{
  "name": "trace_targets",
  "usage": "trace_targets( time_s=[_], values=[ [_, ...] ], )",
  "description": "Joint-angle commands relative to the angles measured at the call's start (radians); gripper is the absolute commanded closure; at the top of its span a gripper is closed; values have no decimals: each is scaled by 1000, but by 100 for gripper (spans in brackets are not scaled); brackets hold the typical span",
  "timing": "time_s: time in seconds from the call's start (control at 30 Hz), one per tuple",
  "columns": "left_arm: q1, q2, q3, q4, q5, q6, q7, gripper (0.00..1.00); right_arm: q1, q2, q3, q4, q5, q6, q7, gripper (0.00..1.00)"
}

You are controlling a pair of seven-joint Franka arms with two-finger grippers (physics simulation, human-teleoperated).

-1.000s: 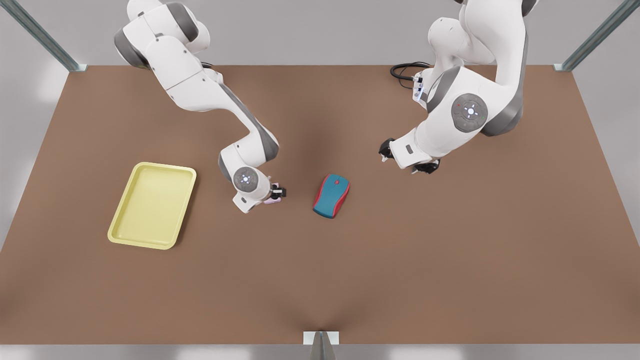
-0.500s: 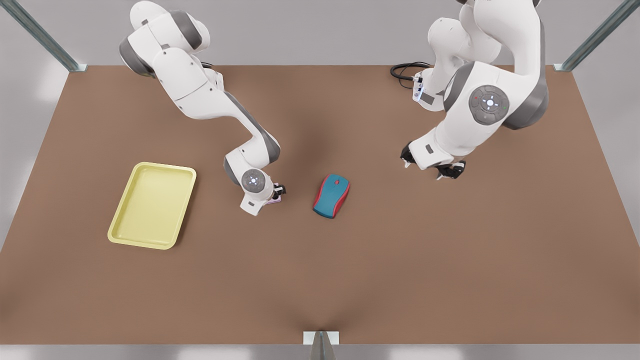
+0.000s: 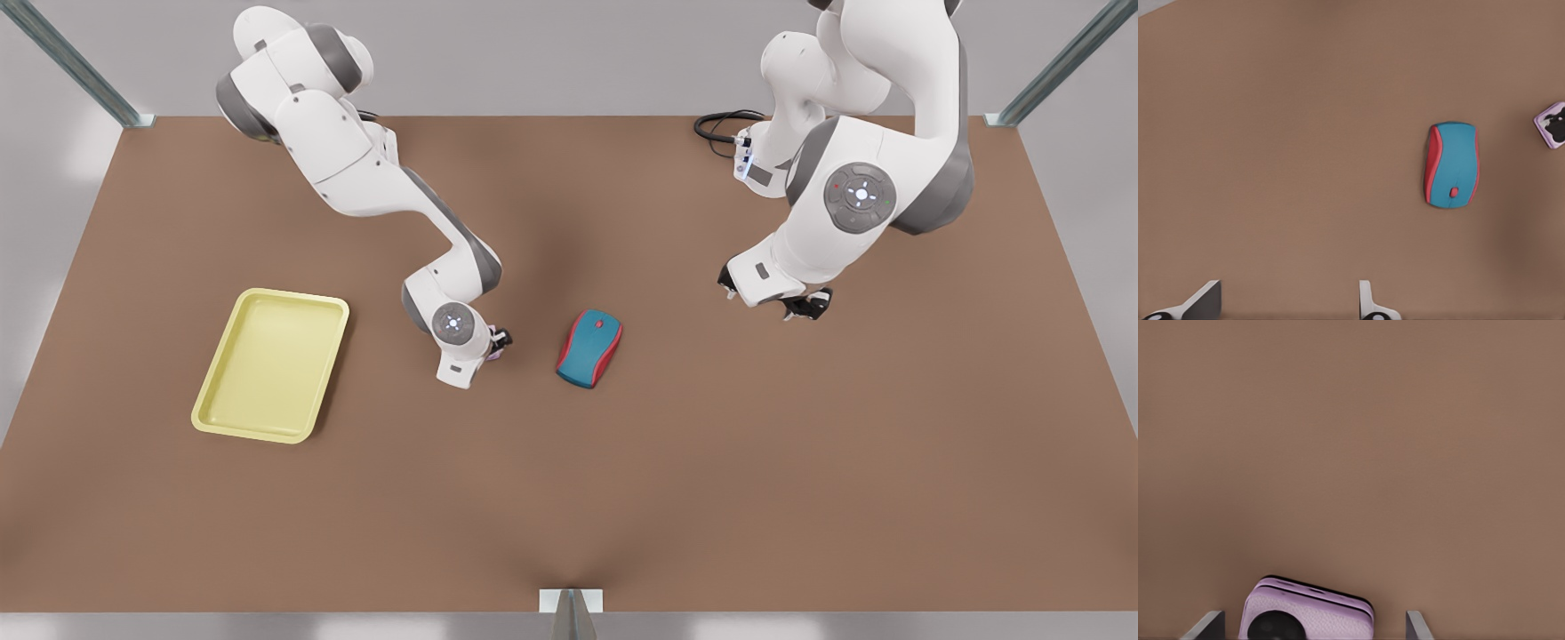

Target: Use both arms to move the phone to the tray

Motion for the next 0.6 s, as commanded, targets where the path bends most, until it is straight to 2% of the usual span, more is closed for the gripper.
trace_targets(
  time_s=[0.0,0.3,0.57],
  values=[
    [0,-1,-1,0,1,-3,13,0,-1,0,0,-10,2,8,-136,0],
    [0,3,-1,2,-2,-2,13,0,22,6,-7,2,9,-11,-99,0],
    [0,6,-1,7,-5,-2,12,0,33,8,-8,0,9,-46,99,0]
  ],
)
